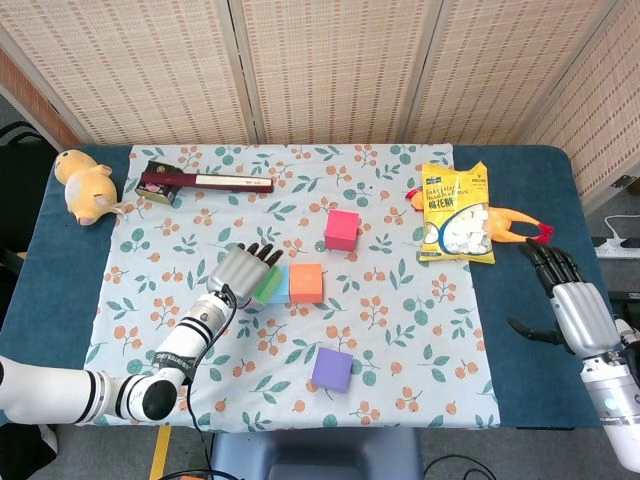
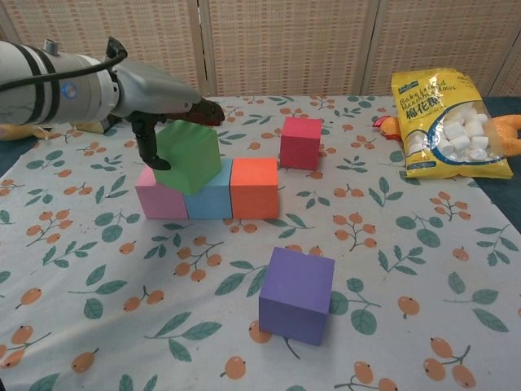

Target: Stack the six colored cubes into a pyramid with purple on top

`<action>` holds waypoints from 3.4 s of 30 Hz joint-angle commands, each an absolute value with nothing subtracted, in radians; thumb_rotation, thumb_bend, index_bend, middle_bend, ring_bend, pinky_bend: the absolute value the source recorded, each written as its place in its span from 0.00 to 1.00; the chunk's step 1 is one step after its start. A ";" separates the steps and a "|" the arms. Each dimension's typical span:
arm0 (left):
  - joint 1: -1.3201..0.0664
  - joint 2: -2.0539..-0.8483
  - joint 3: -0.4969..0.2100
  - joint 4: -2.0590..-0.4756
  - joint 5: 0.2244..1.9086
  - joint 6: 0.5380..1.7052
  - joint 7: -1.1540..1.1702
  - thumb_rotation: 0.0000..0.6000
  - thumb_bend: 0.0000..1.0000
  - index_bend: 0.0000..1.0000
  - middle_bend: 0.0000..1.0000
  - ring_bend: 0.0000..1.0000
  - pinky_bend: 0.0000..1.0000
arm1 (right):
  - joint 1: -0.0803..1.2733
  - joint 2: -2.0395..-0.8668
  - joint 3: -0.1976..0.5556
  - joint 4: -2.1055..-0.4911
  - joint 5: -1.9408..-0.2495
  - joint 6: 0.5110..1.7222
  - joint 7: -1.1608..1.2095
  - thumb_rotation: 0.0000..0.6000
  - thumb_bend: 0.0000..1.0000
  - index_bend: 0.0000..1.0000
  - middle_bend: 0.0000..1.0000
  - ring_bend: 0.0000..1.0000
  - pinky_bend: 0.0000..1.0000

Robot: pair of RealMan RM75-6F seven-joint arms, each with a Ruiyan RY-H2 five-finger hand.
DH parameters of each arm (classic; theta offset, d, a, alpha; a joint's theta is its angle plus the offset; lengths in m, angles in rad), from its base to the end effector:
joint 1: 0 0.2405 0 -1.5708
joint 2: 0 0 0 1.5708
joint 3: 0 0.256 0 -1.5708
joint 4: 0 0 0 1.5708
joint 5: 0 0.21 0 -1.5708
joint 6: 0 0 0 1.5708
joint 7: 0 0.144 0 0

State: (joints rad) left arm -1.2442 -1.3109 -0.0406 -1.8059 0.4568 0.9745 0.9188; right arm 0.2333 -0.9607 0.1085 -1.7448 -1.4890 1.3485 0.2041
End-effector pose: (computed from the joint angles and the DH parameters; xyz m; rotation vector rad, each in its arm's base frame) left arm -0.0542 0.3627 0.0205 -2.0930 -0.5622 -0.4890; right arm -0.2662 -0.2330 0.1865 1.4555 -1.0146 1.1022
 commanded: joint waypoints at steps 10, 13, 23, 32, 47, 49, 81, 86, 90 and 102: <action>-1.211 -1.228 -0.029 -1.853 0.577 0.967 0.843 1.00 0.31 0.00 0.00 0.00 0.18 | 0.229 -0.960 0.107 -1.736 -1.497 1.355 0.223 1.00 0.00 0.00 0.00 0.00 0.00; -1.187 -1.185 -0.022 -1.834 0.687 0.902 0.773 1.00 0.30 0.01 0.00 0.00 0.14 | 0.230 -0.961 0.107 -1.736 -1.500 1.356 0.224 1.00 0.00 0.00 0.00 0.00 0.00; -1.107 -1.183 -0.015 -1.650 1.088 0.775 0.490 1.00 0.30 0.12 0.00 0.00 0.08 | 0.230 -0.965 0.105 -1.755 -1.512 1.364 0.199 1.00 0.00 0.00 0.00 0.00 0.00; -1.111 -1.167 -0.014 -1.627 1.125 0.673 0.397 1.00 0.30 0.11 0.00 0.00 0.08 | 0.227 -0.964 0.103 -1.768 -1.505 1.364 0.179 1.00 0.00 0.00 0.00 0.00 0.00; -1.093 -1.205 -0.038 -1.551 1.194 0.658 0.318 1.00 0.30 0.16 0.00 0.00 0.08 | 0.233 -0.970 0.106 -1.762 -1.497 1.351 0.178 1.00 0.00 0.00 0.00 0.00 0.00; -1.091 -1.211 -0.041 -1.543 1.203 0.656 0.301 1.00 0.30 0.18 0.00 0.00 0.07 | 0.234 -0.971 0.106 -1.761 -1.495 1.349 0.177 1.00 0.00 0.00 0.00 0.00 0.00; -1.141 -1.192 -0.105 -1.739 0.628 0.852 0.561 1.00 0.30 0.57 0.15 0.03 0.09 | 0.229 -0.965 0.104 -1.756 -1.505 1.360 0.193 1.00 0.00 0.00 0.00 0.00 0.00; -1.182 -1.194 -0.110 -1.779 0.483 0.875 0.615 1.00 0.29 0.59 0.17 0.03 0.11 | 0.231 -0.965 0.103 -1.752 -1.508 1.357 0.199 1.00 0.00 0.00 0.00 0.00 0.00; -1.209 -1.204 -0.107 -1.792 0.411 0.897 0.645 1.00 0.29 0.61 0.18 0.05 0.13 | 0.231 -0.966 0.103 -1.747 -1.509 1.356 0.206 1.00 0.00 0.00 0.00 0.00 0.00; -1.248 -1.281 -0.114 -1.786 0.252 1.016 0.715 1.00 0.29 0.64 0.19 0.05 0.18 | 0.240 -0.967 0.103 -1.731 -1.508 1.341 0.224 1.00 0.00 0.00 0.00 0.00 0.00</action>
State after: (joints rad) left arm -1.2440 -1.2695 -0.1160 -1.7863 0.2585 0.9984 0.7025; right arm 0.2392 -0.9670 0.1026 -1.7315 -1.5086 1.3417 0.2236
